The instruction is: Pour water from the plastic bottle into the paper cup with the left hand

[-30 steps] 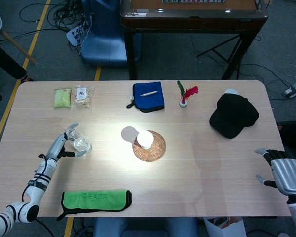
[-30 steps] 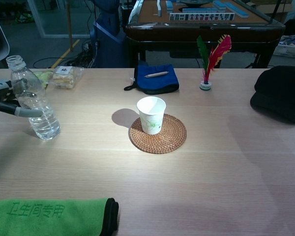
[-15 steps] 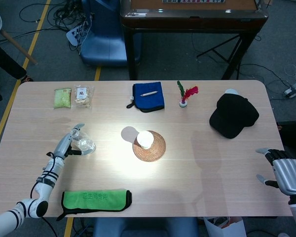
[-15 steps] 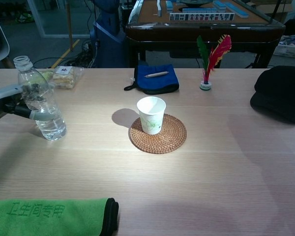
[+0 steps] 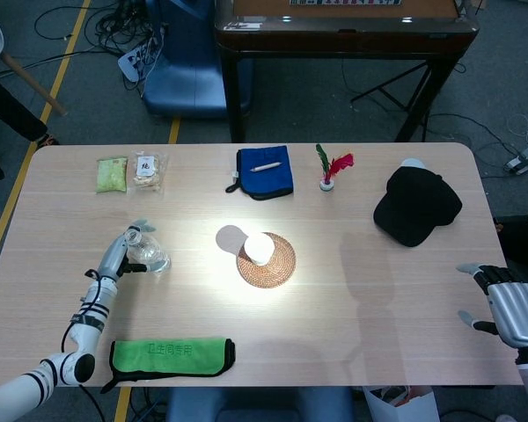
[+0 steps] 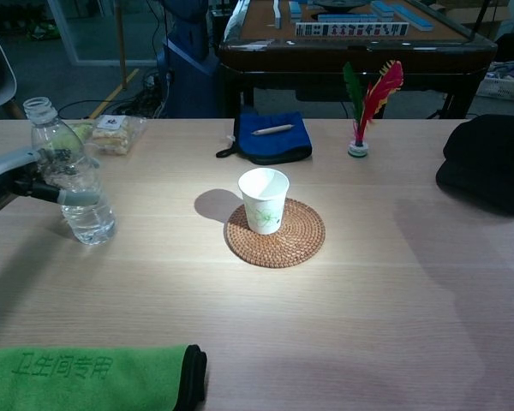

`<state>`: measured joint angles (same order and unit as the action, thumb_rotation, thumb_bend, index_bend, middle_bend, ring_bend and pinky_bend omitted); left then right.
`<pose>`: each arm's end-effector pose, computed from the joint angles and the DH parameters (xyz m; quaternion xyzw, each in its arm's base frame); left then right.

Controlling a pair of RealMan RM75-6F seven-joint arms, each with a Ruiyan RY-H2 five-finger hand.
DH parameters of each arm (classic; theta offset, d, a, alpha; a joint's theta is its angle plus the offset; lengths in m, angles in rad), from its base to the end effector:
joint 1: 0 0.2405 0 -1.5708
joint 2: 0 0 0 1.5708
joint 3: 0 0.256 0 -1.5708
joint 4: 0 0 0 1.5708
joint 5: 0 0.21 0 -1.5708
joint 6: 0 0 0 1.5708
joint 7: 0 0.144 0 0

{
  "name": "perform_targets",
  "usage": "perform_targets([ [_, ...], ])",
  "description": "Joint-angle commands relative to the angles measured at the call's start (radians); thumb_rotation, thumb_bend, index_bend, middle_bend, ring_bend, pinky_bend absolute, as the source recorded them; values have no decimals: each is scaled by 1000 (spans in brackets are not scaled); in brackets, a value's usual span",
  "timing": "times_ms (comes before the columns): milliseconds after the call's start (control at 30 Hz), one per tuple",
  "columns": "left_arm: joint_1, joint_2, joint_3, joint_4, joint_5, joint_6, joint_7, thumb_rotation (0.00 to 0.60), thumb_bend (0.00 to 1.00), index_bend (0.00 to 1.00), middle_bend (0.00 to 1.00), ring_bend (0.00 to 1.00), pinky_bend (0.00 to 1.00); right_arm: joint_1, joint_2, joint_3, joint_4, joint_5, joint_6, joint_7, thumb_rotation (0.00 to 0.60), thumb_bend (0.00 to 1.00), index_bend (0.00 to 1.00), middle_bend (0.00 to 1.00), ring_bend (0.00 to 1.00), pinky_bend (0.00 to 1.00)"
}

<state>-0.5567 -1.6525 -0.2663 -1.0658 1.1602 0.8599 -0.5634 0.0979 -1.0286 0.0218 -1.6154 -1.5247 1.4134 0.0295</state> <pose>-0.2737 0.3600 -0.0048 -0.4547 -0.6558 -0.4721 0.3747 -0.3184 -0.1791 0.1741 0.6300 -0.3898 0.3497 0.5735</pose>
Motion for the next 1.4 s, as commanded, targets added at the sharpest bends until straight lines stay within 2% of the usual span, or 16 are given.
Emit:
perform_targets([
  [33, 0, -8, -3, 6, -8, -1, 10, 600, 3, 322, 148, 103, 268, 0, 1, 0, 0, -1, 1, 2, 600, 47, 313, 352, 299, 313],
  [433, -2, -55, -16, 57, 8, 52, 28, 600, 3, 508, 478, 200, 237, -2, 4, 1, 0, 1, 3, 9, 600, 47, 323, 390, 315, 313],
  [667, 5, -69, -11, 51, 53, 120, 27, 600, 3, 594, 593, 265, 232, -4, 4, 1, 0, -4, 9, 10, 600, 47, 336, 425, 328, 313],
  [900, 4, -69, -5, 28, 94, 189, 84, 600, 3, 638, 654, 310, 232, -8, 7, 0, -3, -8, 17, 11, 600, 47, 337, 426, 329, 313],
  [1033, -6, -59, -10, 2, 100, 221, 180, 600, 3, 653, 679, 329, 232, -10, 8, -1, -5, -14, 20, 11, 600, 47, 337, 426, 329, 313],
  [1267, -43, -34, -22, -64, 65, 236, 475, 600, 3, 677, 714, 384, 240, -9, 9, -3, -6, -16, 18, 10, 600, 47, 337, 428, 329, 313],
  [1400, -62, -27, -36, -115, 29, 234, 593, 600, 3, 679, 715, 423, 250, -8, 8, -2, -4, -12, 14, 11, 600, 47, 337, 429, 329, 313],
])
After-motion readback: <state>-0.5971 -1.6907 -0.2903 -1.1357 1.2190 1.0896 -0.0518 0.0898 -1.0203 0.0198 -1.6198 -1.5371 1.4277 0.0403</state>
